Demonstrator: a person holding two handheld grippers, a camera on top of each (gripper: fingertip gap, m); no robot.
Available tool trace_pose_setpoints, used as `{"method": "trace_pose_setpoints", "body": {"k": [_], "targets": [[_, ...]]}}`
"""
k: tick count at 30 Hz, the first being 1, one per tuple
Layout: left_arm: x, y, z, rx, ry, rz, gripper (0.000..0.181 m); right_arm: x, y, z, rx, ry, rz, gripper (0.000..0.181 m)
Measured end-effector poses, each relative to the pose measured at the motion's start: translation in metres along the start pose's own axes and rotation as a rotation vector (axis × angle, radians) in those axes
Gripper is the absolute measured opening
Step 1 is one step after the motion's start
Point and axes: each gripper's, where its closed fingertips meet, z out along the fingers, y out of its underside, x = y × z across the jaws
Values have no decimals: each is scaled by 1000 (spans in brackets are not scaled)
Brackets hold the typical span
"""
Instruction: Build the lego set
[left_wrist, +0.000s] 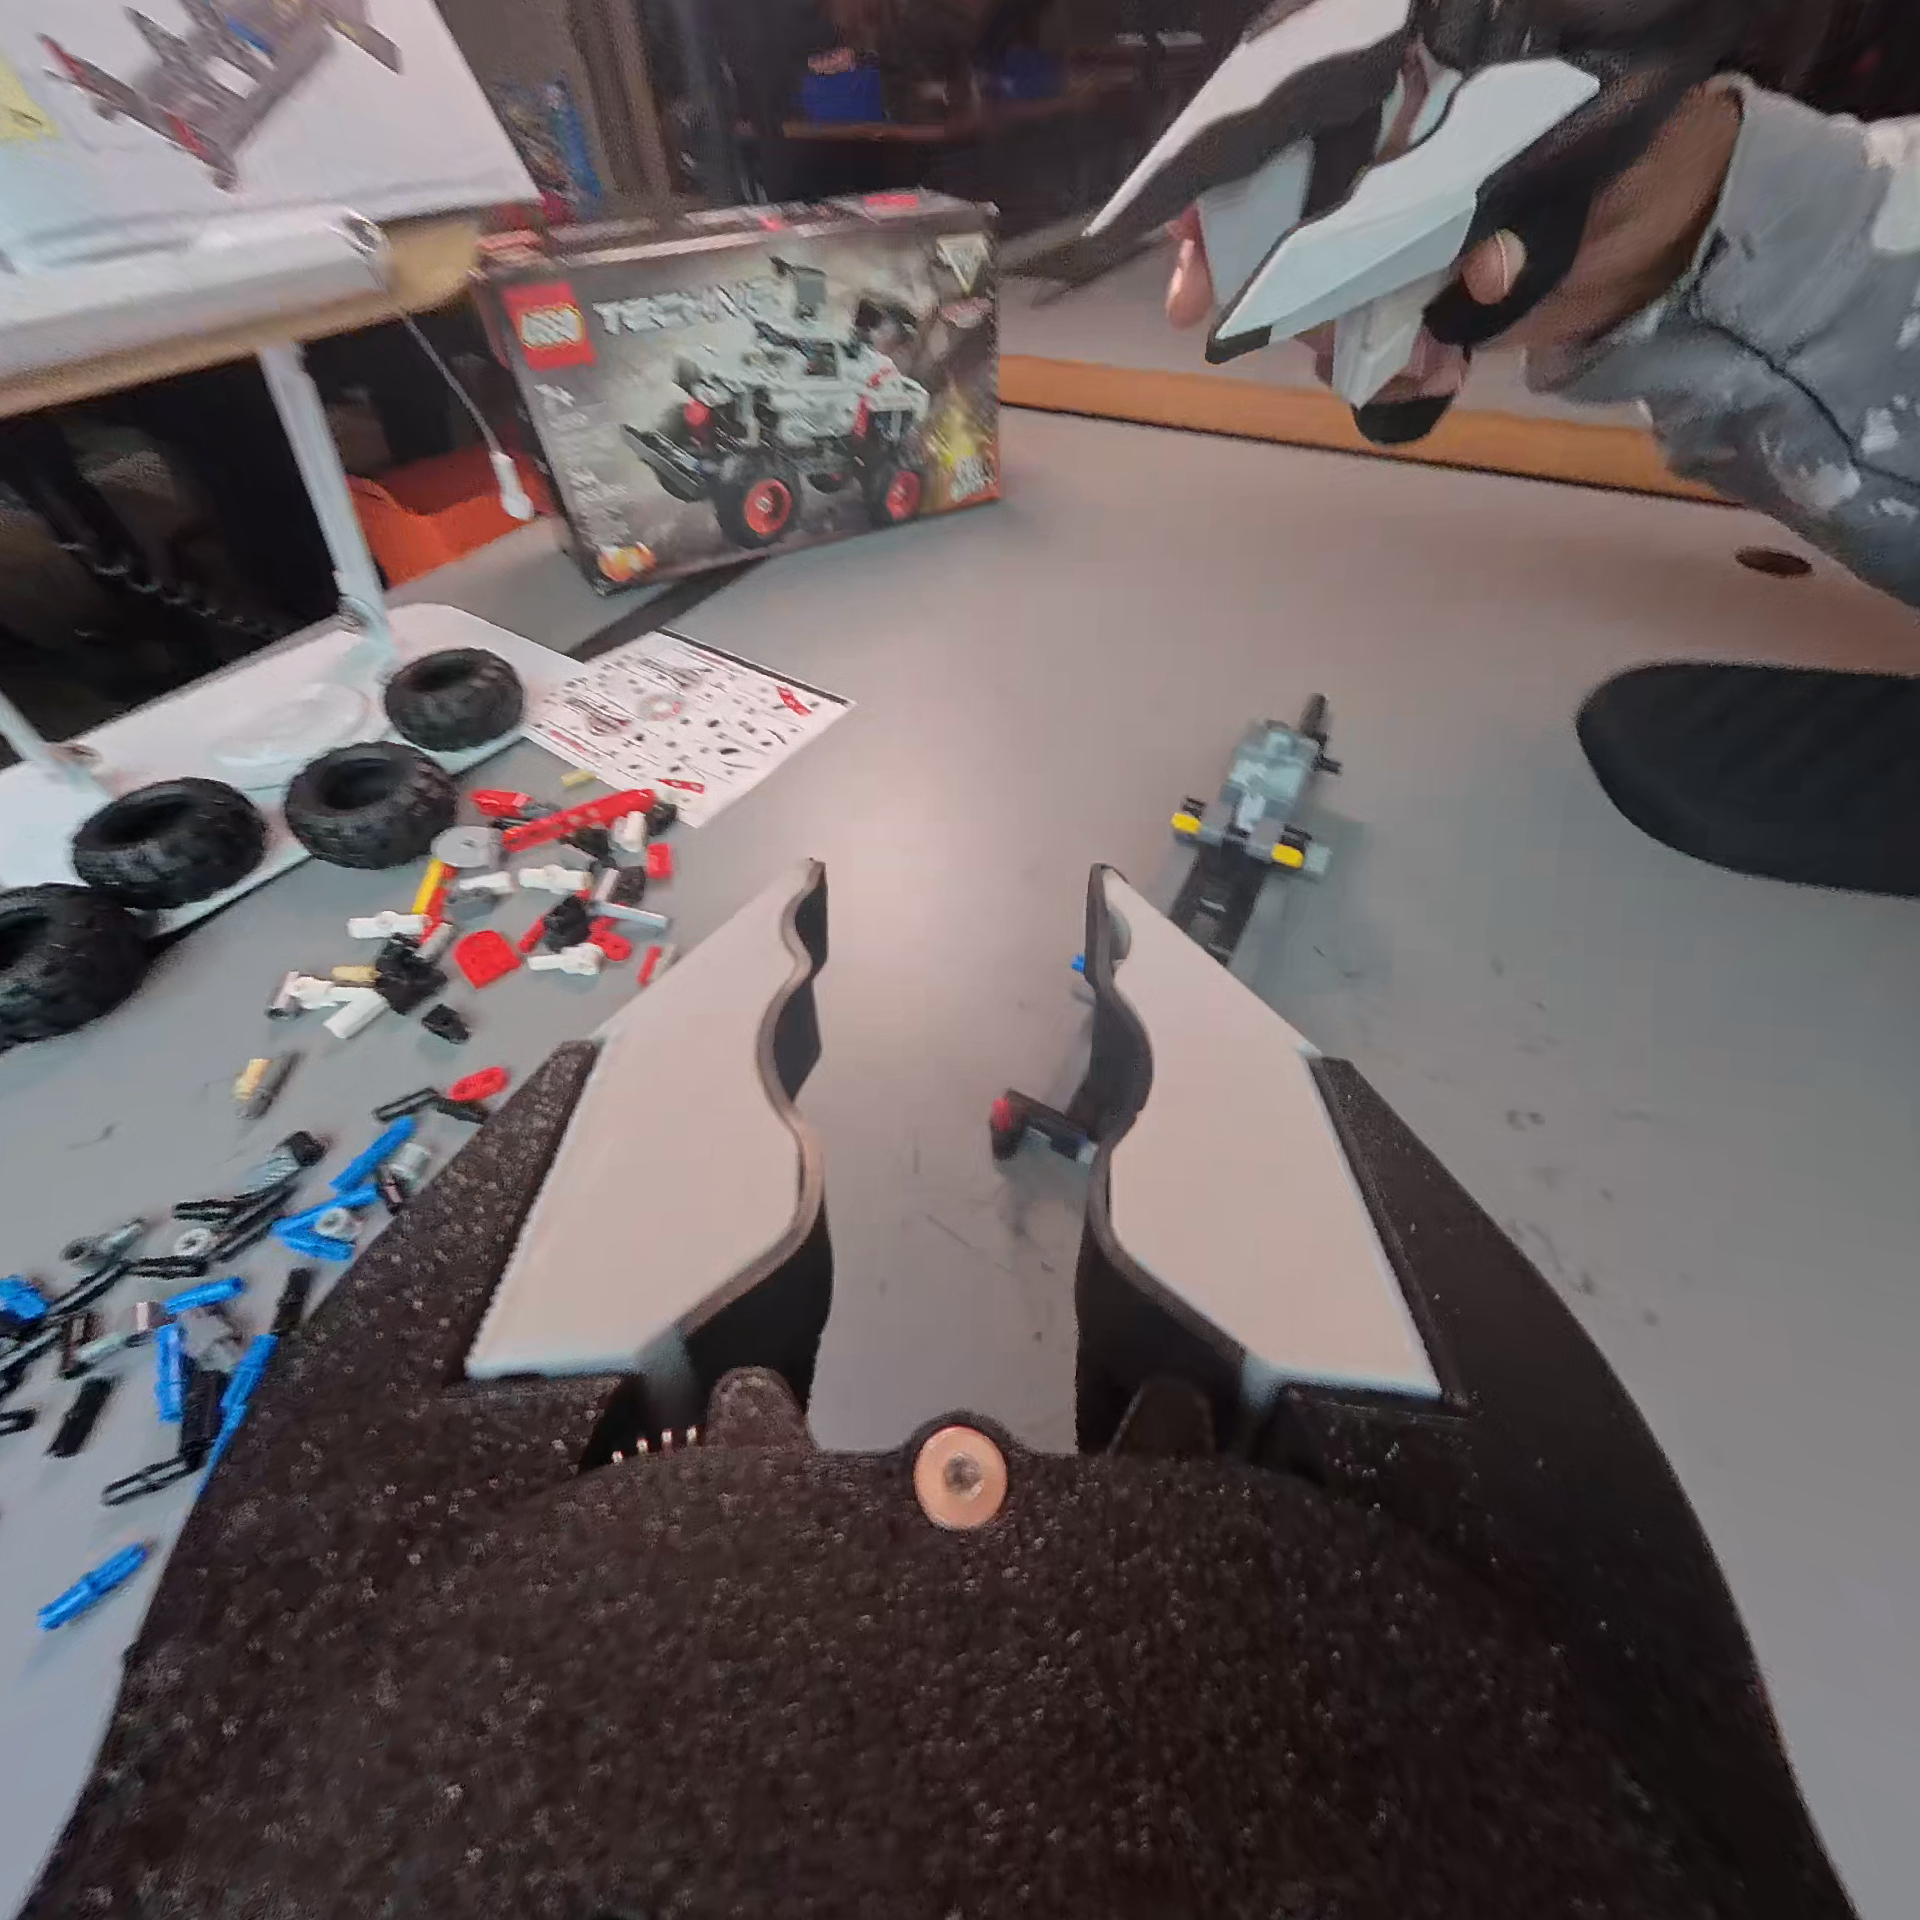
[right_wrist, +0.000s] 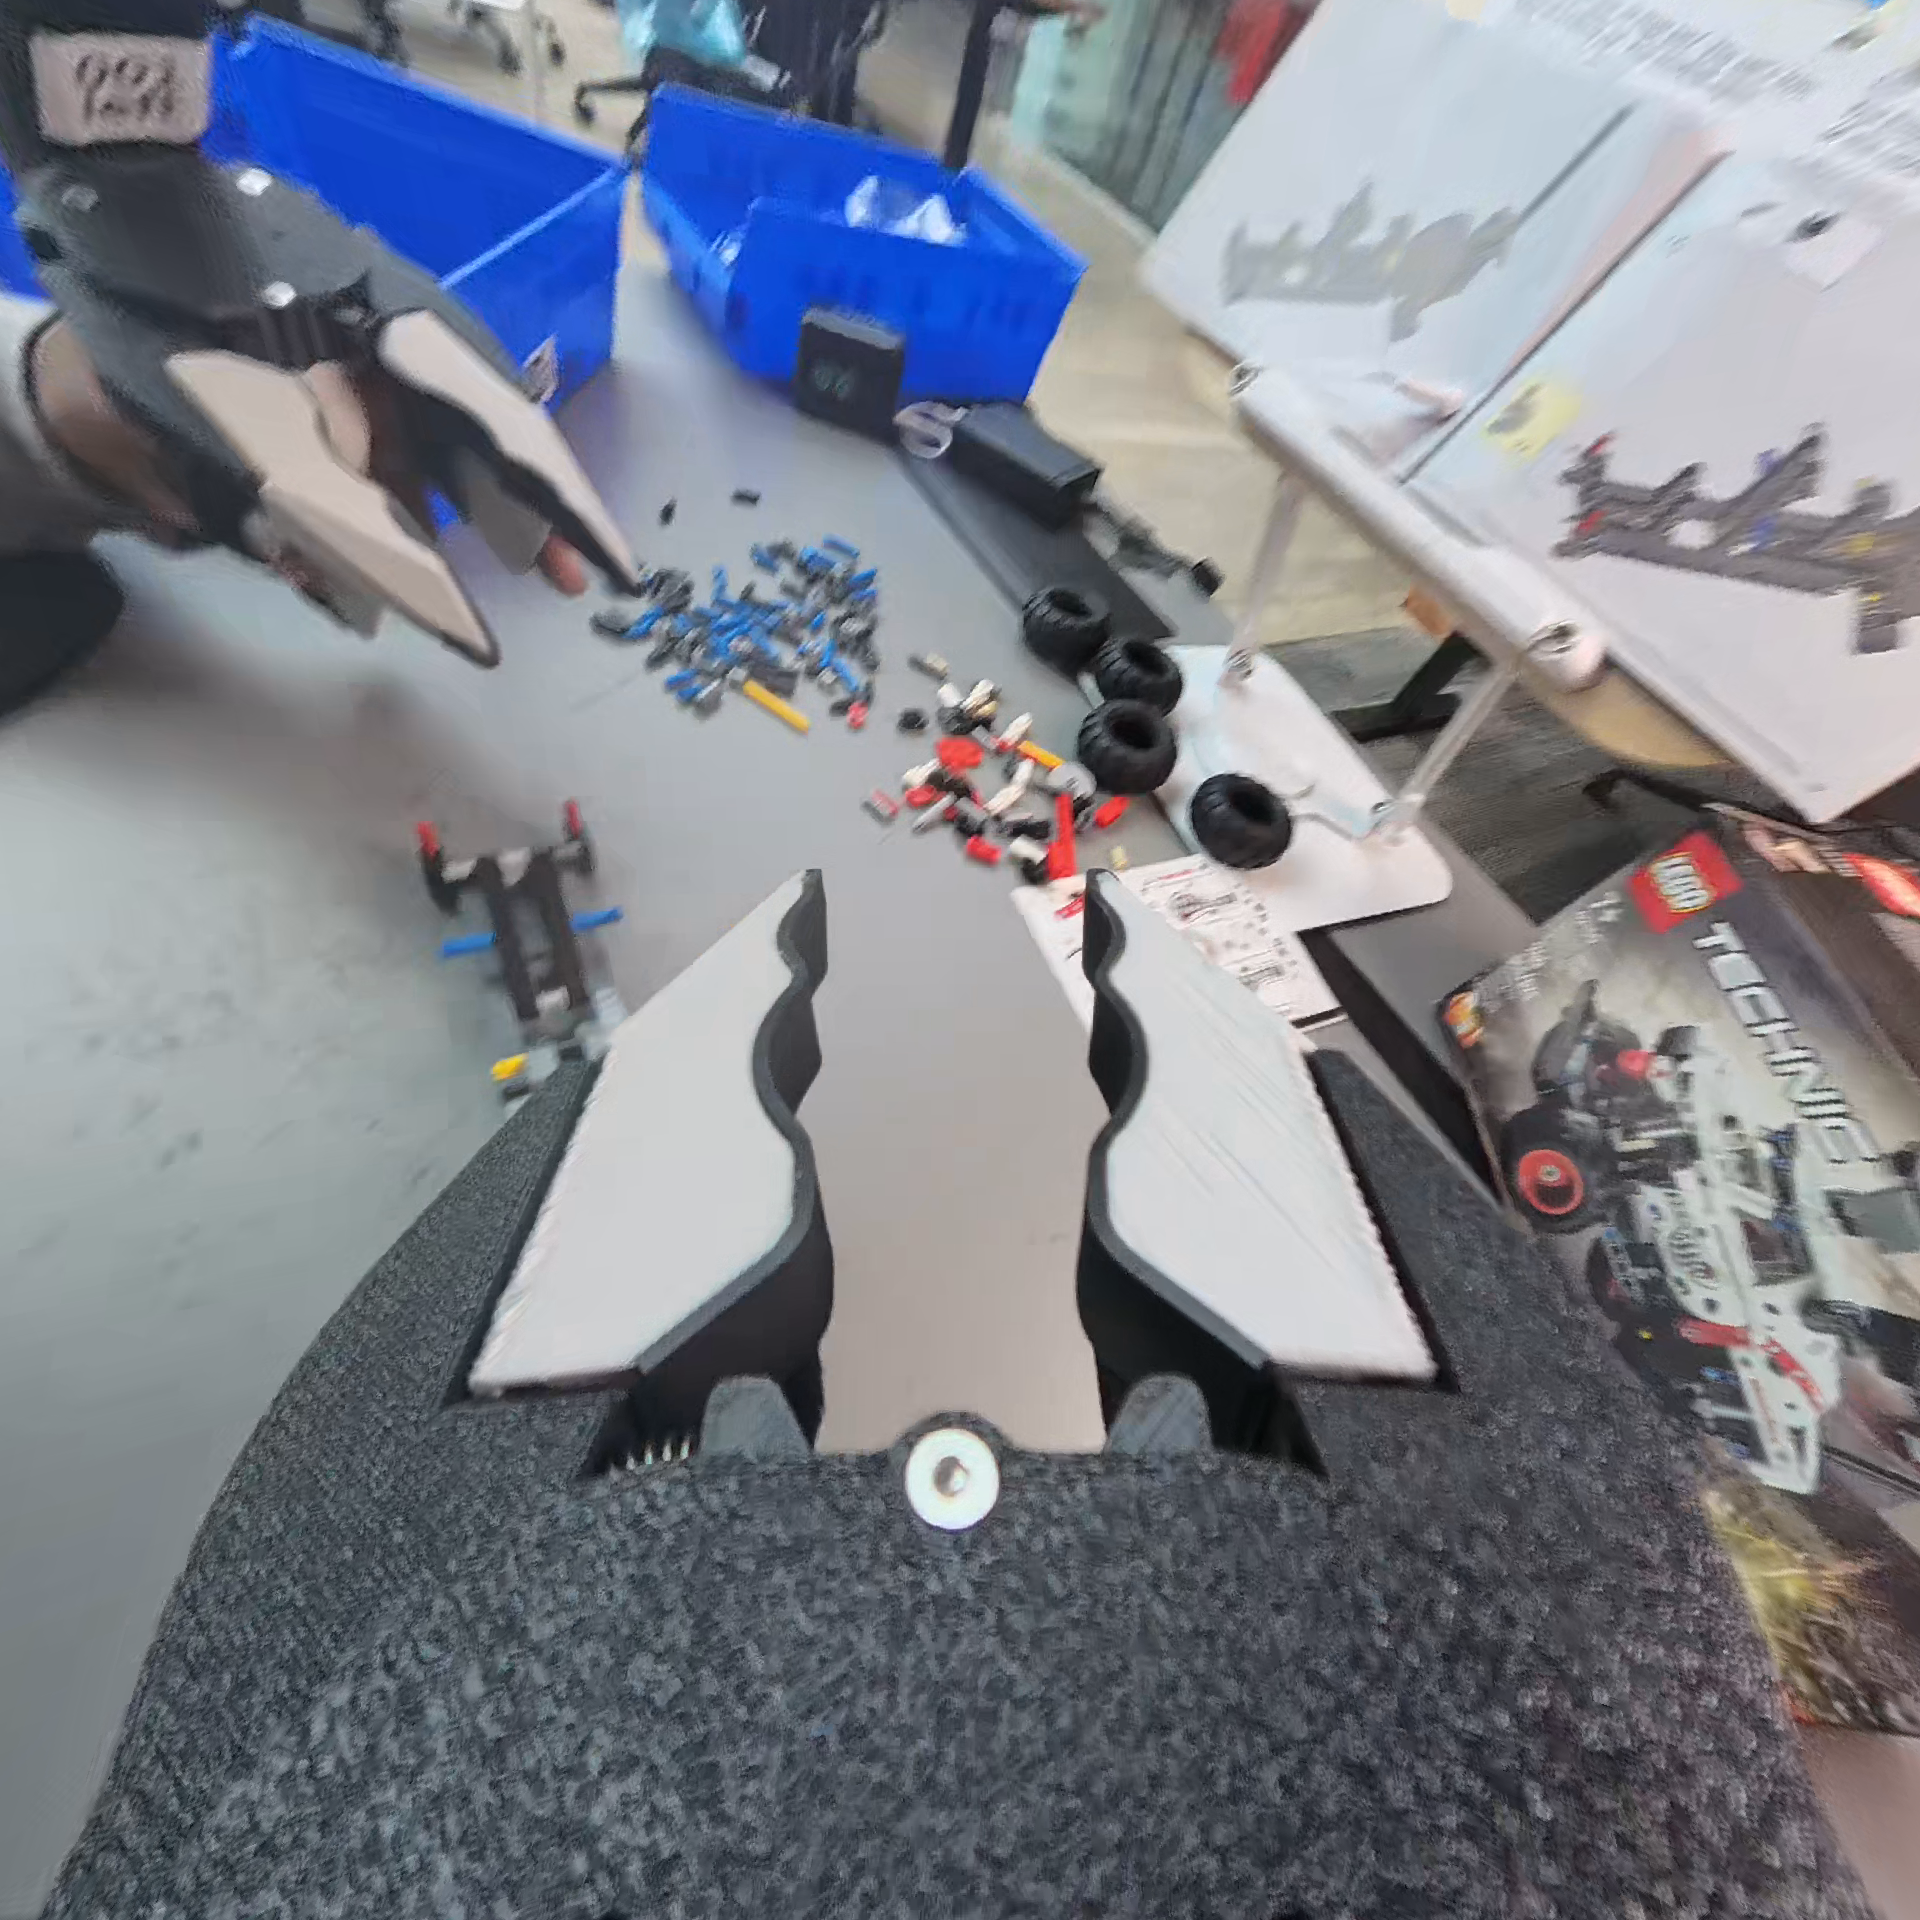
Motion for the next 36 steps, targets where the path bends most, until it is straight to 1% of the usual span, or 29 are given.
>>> {"method": "trace_pose_setpoints", "body": {"k": [4,6,8,9,11,13,15,16,18,21,23,24,25,26,27,28,29,30,31,33,35,36], "targets": [[-48,-43,-11,169,-207,-67,49,81,-40,12,173,309,92,50],[-77,-65,-19,239,-325,-98,50,124,-51,22,219,472,119,54],[-107,-85,-25,307,-434,-132,50,157,-58,41,256,560,177,61],[-121,-95,-27,337,-479,-146,51,172,-59,54,255,589,202,68],[-149,-112,-26,374,-543,-171,53,201,-55,81,213,659,175,77],[-176,-124,-17,375,-578,-190,53,224,-48,110,154,698,139,80],[-205,-131,-3,321,-638,-131,51,239,-40,135,110,707,143,75],[-219,-132,6,270,-664,-84,49,242,-39,144,102,703,143,72],[-244,-128,28,142,-672,8,43,241,-43,158,113,700,105,64],[-277,-115,60,-48,-643,156,43,244,-54,167,132,731,49,61],[-295,-105,76,-135,-630,241,43,256,-57,165,137,769,68,68],[-299,-100,84,-161,-611,267,40,264,-57,163,132,793,82,71],[-299,-103,89,-135,-581,286,24,271,-55,162,124,815,94,75],[-301,-106,91,-115,-577,292,20,275,-54,162,120,821,105,76],[-304,-104,93,-136,-578,287,15,277,-52,163,122,820,110,76],[-303,-102,95,-141,-564,266,8,277,-51,163,126,825,104,76],[-303,-102,94,-125,-564,224,8,277,-50,163,126,832,92,75],[-305,-104,92,-90,-574,160,6,277,-49,163,128,837,88,75],[-307,-107,88,-26,-587,67,4,276,-49,163,134,841,92,75],[-320,-110,70,148,-608,-201,2,276,-48,162,133,842,112,74],[-330,-99,54,333,-576,-532,4,276,-46,162,130,840,122,74],[-331,-91,49,408,-557,-665,6,276,-46,161,126,841,124,74]]}}
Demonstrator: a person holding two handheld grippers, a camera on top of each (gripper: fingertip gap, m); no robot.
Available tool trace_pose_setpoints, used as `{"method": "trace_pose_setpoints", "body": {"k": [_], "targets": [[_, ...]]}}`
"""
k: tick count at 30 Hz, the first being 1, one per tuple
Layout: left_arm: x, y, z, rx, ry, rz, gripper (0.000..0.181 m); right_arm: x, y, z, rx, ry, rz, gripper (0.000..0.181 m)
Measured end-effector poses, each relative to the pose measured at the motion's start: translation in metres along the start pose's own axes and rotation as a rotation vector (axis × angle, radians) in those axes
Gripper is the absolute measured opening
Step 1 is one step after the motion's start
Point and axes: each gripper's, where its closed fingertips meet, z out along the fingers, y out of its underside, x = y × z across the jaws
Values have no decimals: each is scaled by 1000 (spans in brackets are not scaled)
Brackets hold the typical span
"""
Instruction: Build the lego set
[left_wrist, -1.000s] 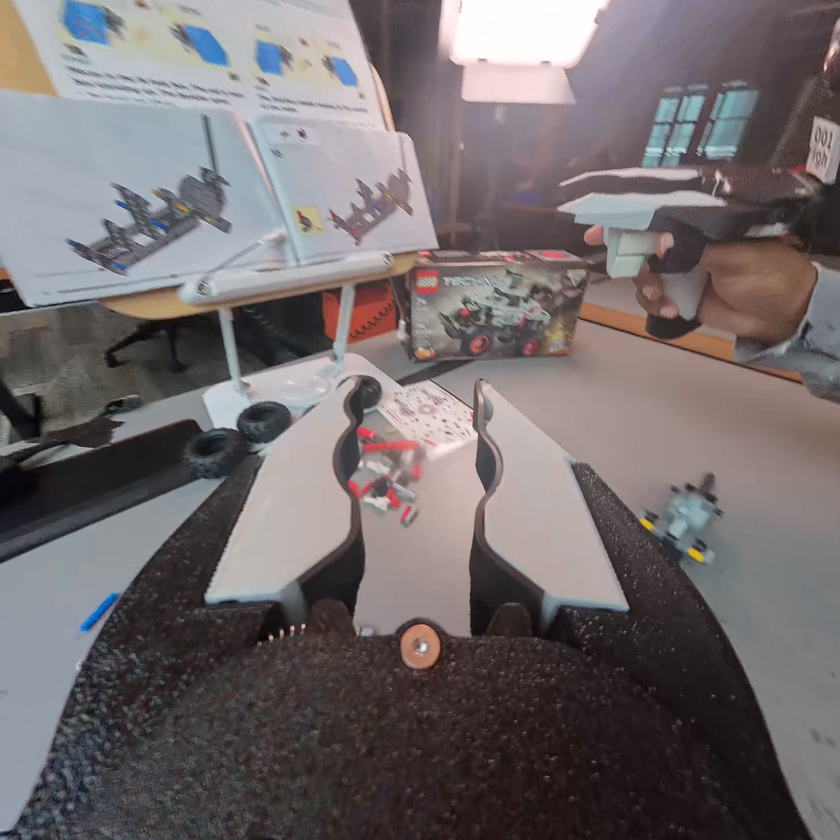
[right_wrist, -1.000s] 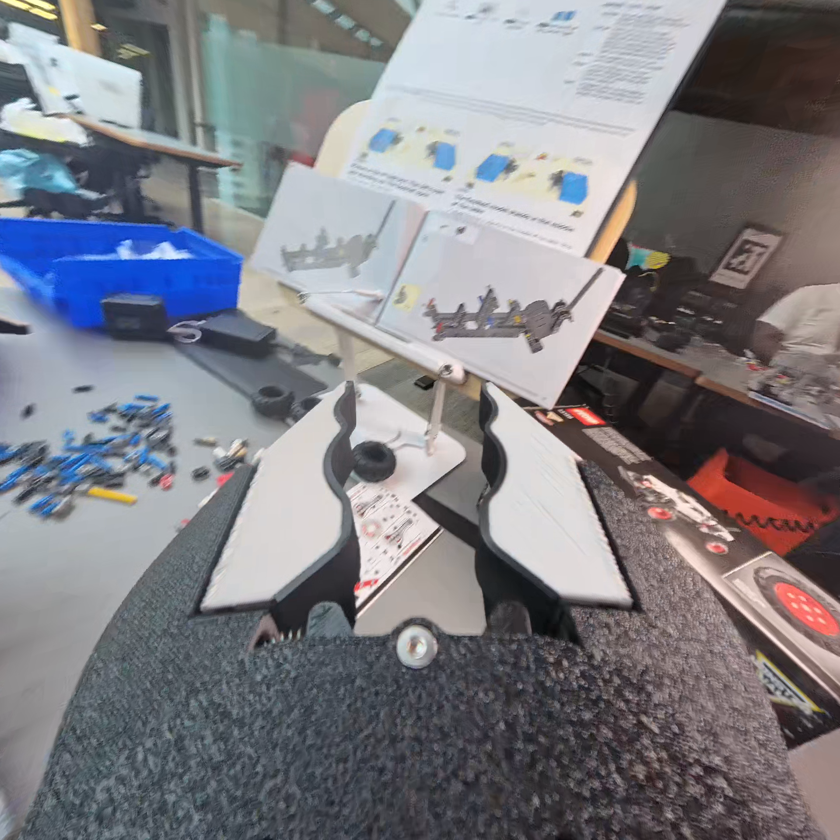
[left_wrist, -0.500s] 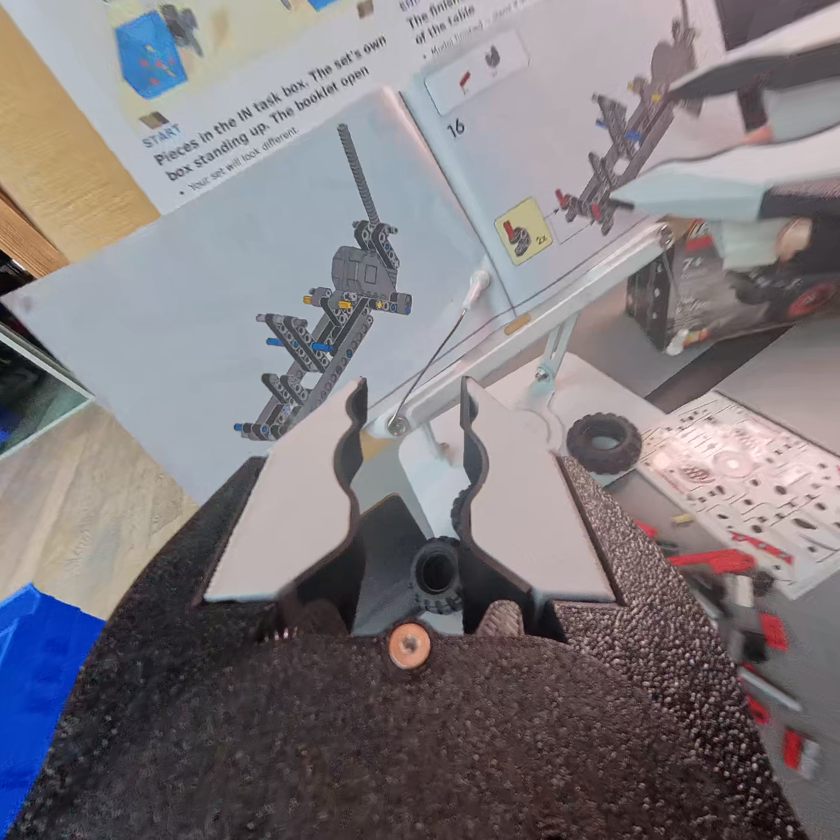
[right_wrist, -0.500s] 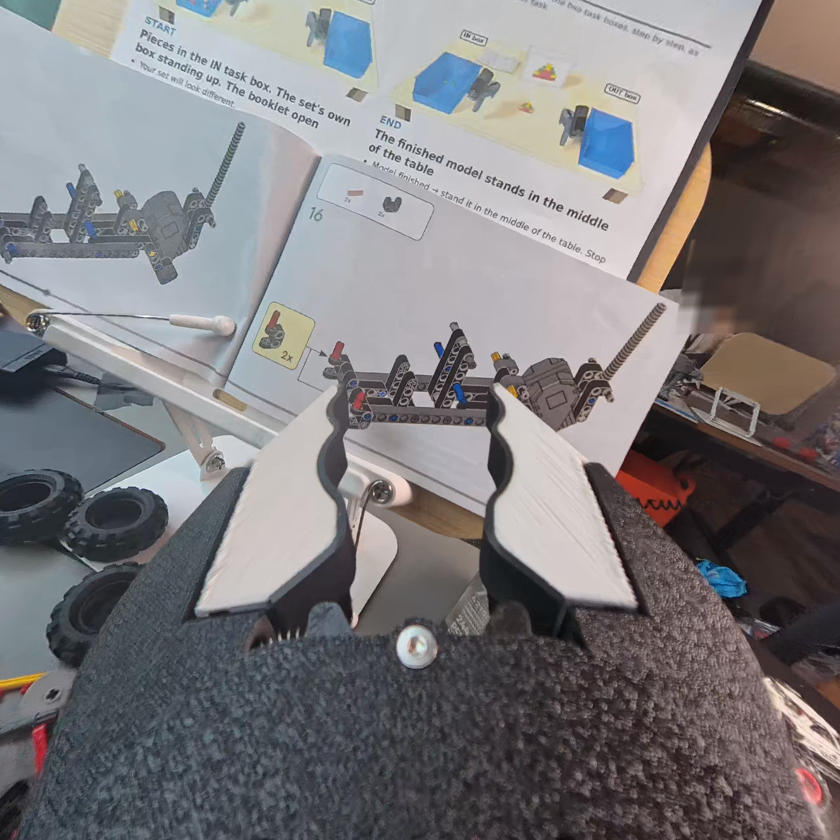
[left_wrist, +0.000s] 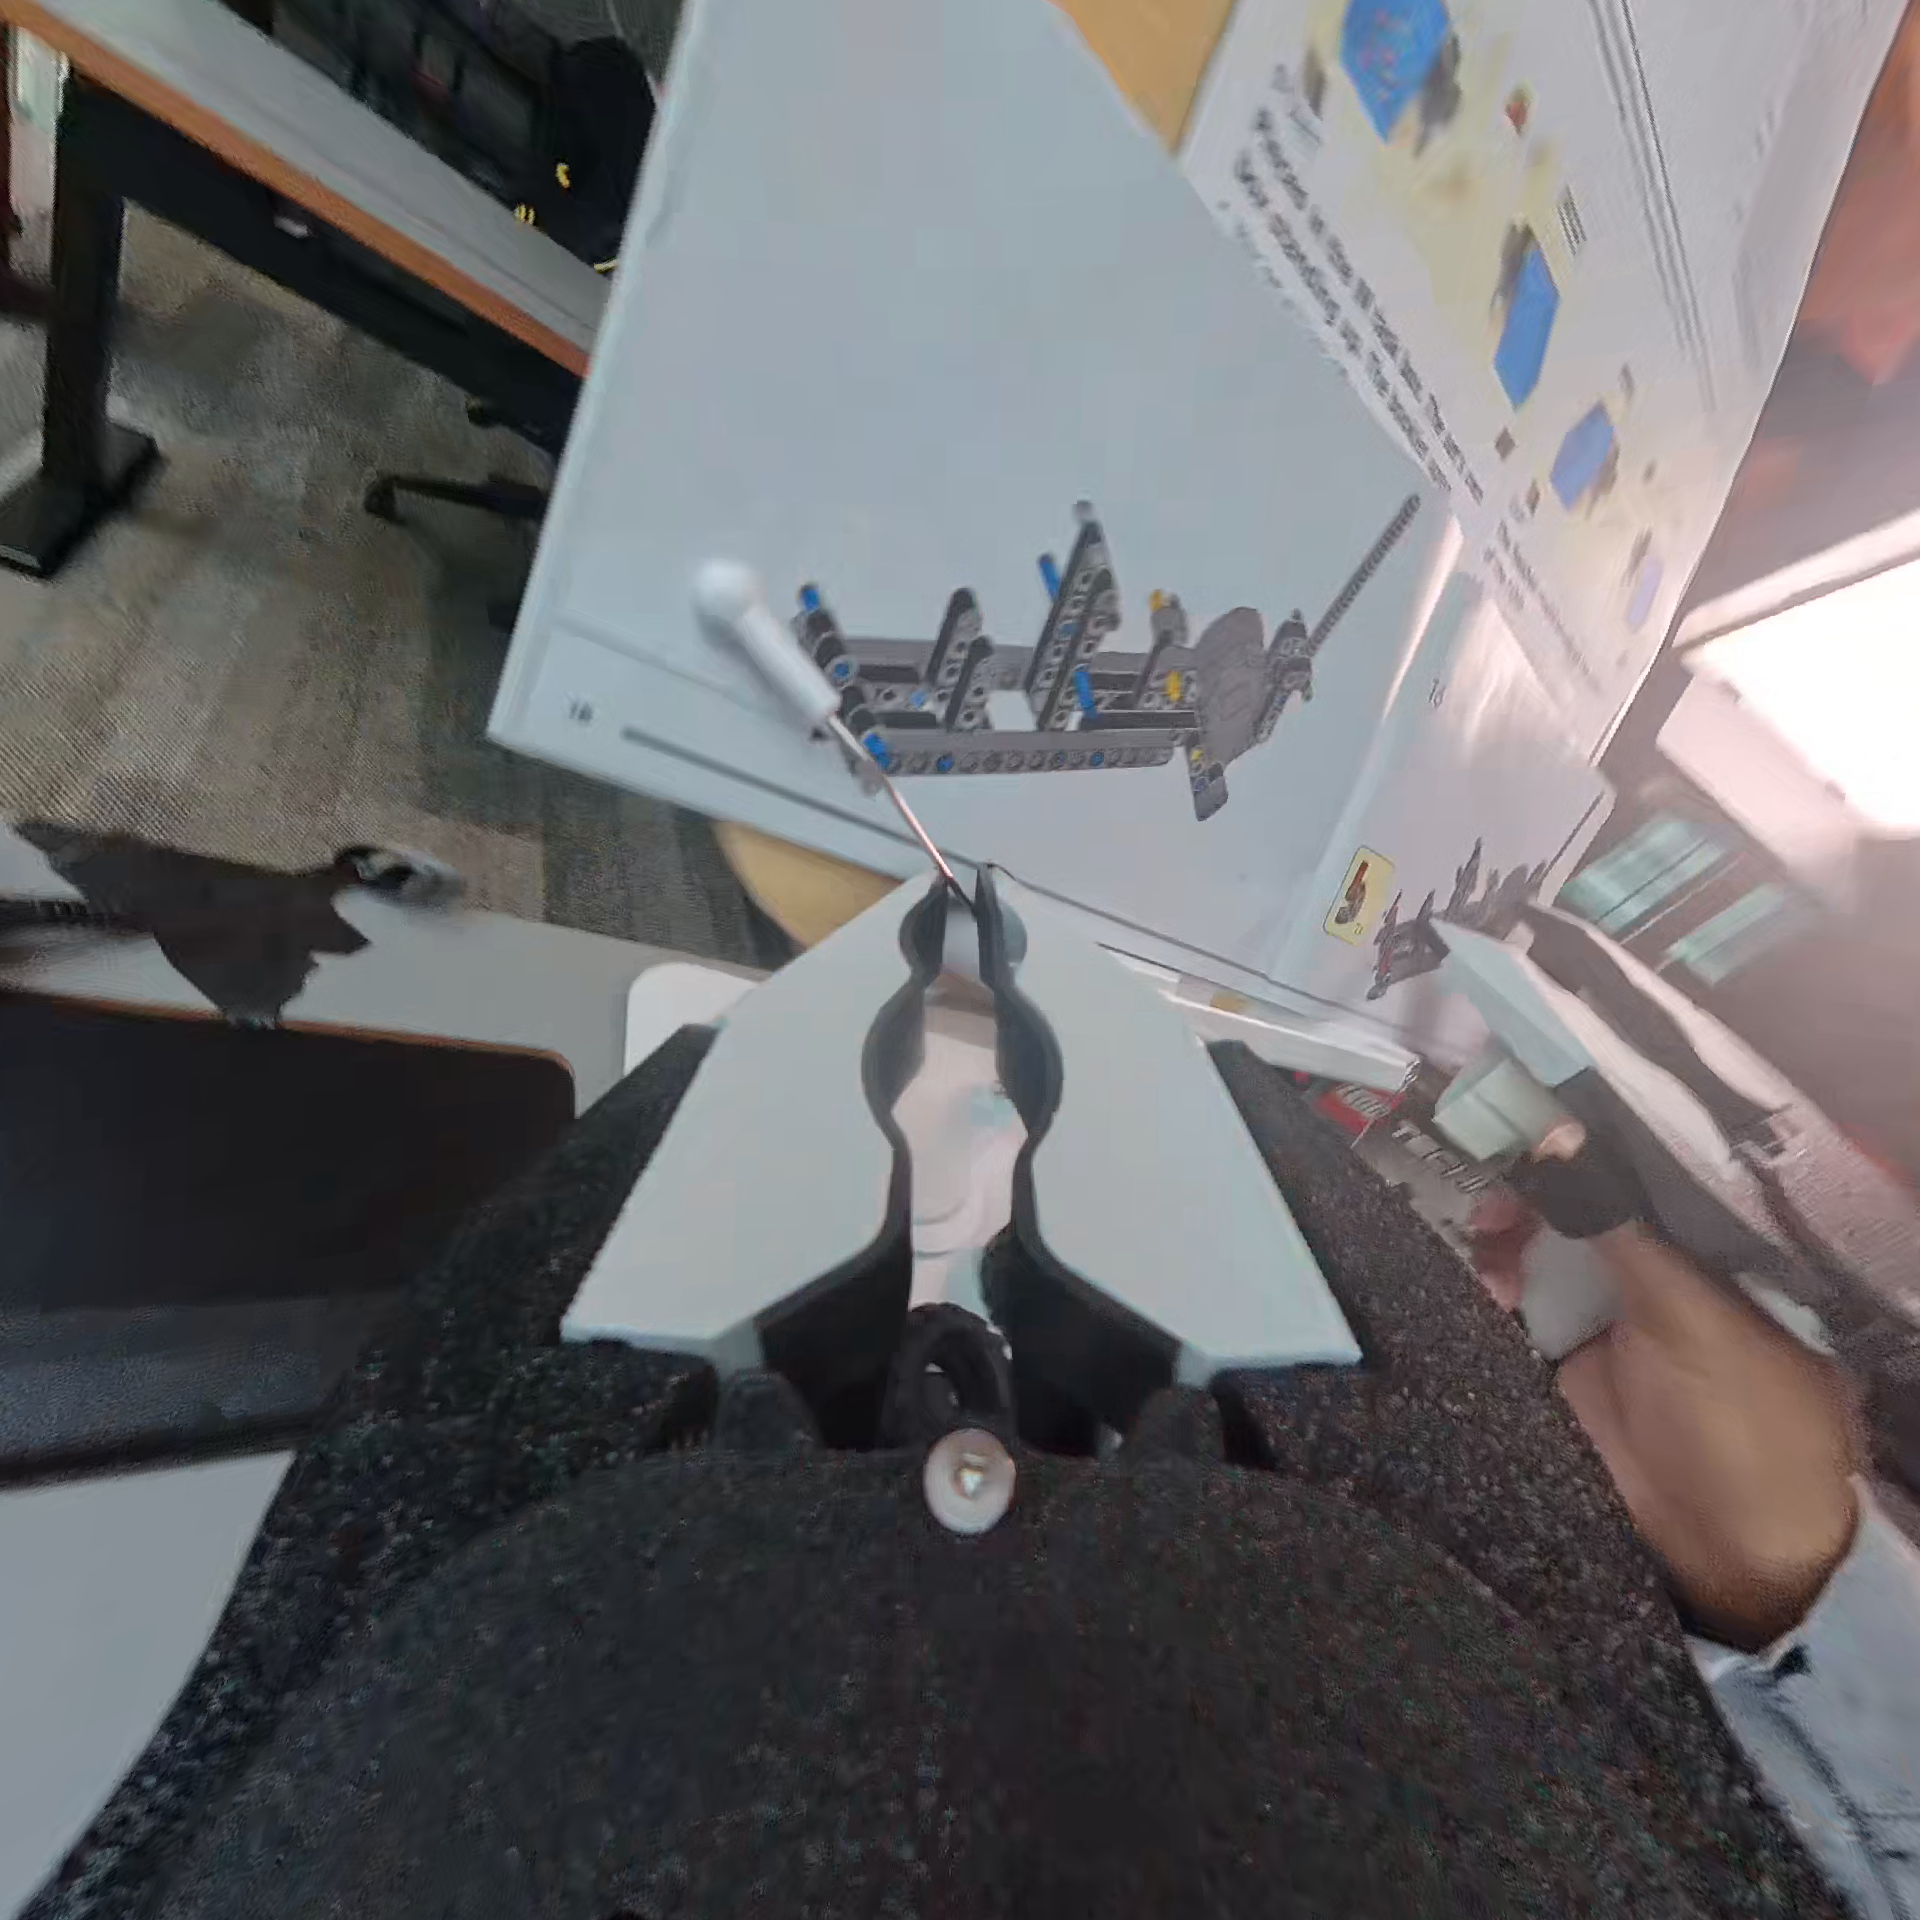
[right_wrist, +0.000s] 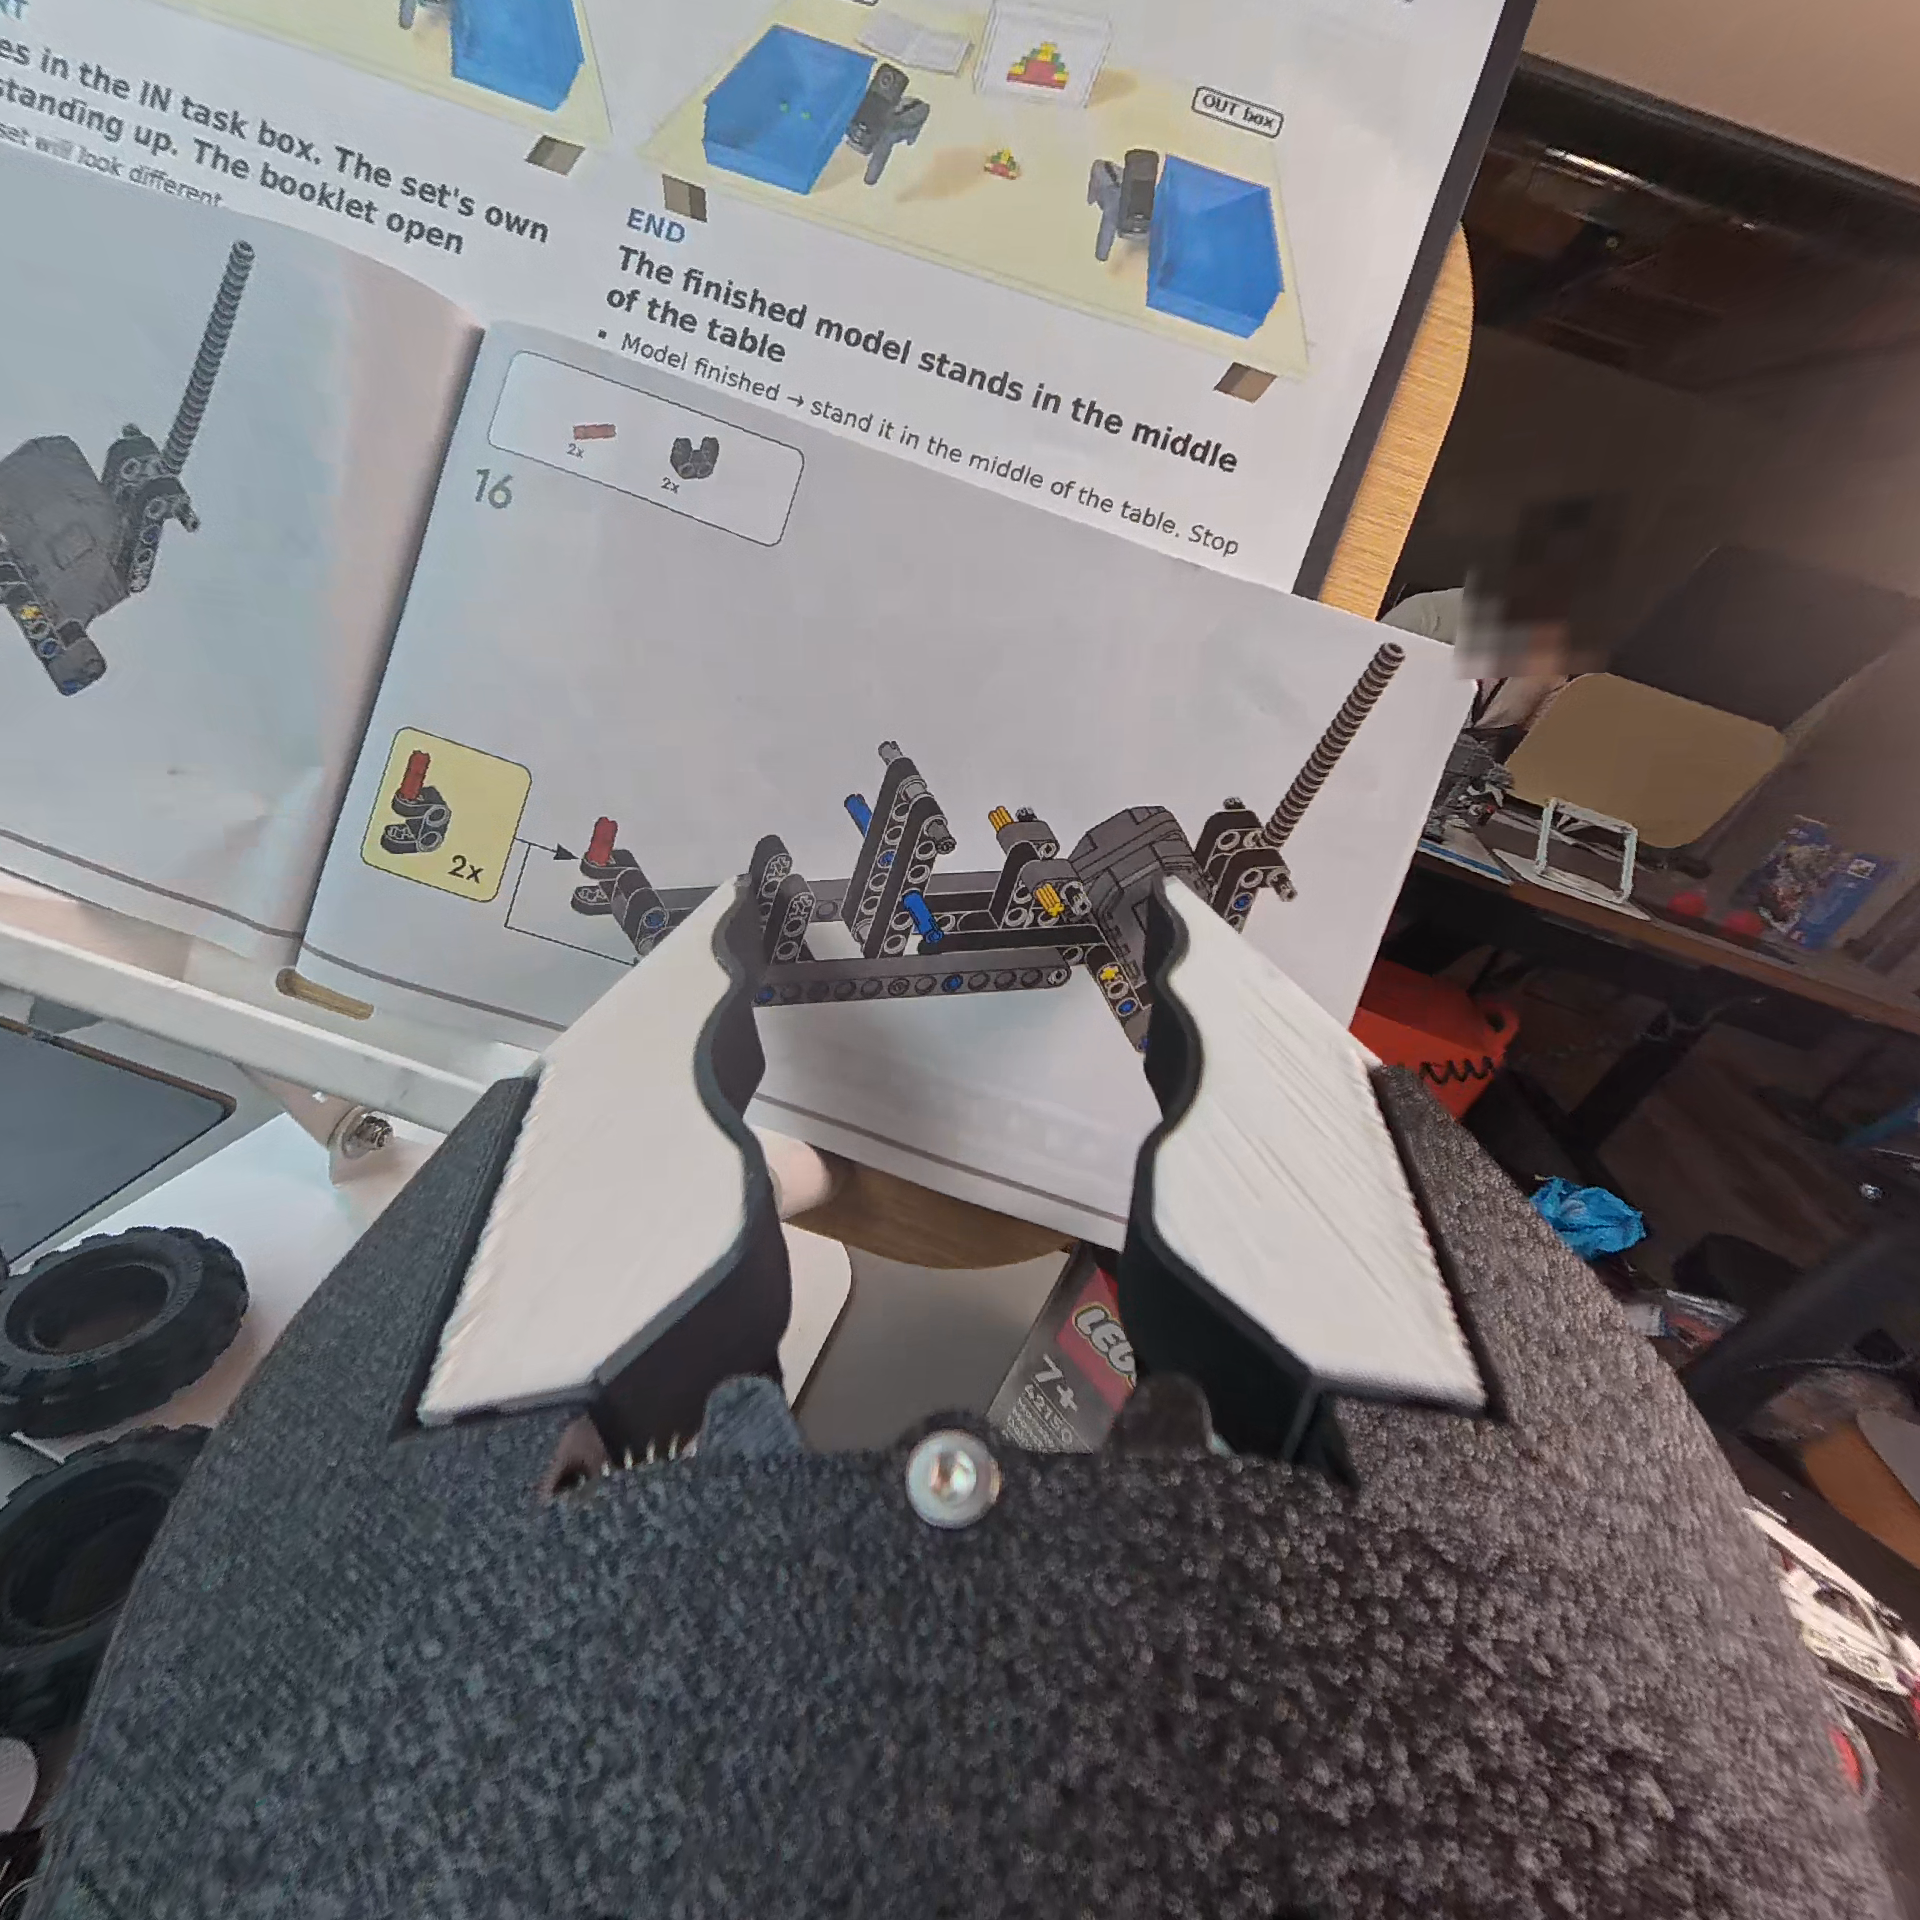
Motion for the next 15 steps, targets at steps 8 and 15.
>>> {"method": "trace_pose_setpoints", "body": {"k": [8,15], "targets": [[9,32,-34,66,90,-432,28,13,0,-2,-23,25,40,84],[78,-5,-12,8,99,232,35,9,1,4,-70,34,86,87]]}}
